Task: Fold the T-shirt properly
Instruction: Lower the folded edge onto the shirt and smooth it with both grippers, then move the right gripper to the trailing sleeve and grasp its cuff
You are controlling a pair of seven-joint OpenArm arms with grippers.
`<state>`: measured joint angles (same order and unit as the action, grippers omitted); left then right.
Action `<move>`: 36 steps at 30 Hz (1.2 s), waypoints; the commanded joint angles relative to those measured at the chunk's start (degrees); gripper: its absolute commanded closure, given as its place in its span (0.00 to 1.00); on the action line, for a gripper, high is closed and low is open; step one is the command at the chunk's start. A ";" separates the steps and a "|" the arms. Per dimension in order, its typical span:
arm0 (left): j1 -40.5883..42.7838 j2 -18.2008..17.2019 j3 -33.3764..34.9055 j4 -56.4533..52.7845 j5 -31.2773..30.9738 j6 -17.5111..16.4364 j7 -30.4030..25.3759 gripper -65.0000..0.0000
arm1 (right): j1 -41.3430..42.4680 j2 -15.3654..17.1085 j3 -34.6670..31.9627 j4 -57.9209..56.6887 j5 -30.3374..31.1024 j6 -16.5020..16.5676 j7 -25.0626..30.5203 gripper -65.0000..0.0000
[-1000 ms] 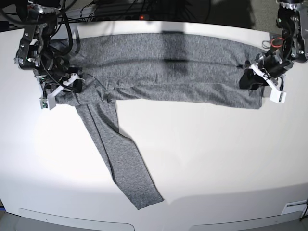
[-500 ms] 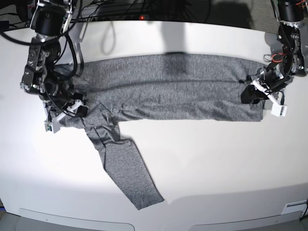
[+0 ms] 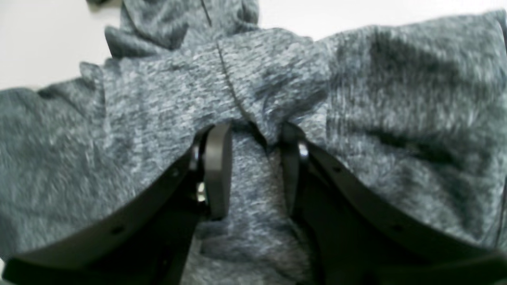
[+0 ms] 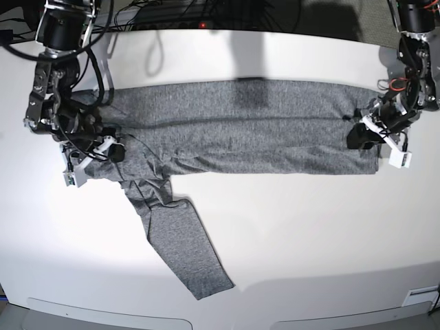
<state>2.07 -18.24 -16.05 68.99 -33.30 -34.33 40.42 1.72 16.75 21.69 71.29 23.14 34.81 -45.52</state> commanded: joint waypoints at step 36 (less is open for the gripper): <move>2.36 -0.85 0.02 13.88 0.04 1.70 6.03 0.73 | -1.60 2.14 0.09 19.02 4.55 1.16 -8.98 0.67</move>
<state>5.10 -18.26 -15.77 81.78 -32.60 -32.38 47.16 -0.78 18.06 21.58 89.21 27.00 35.81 -55.22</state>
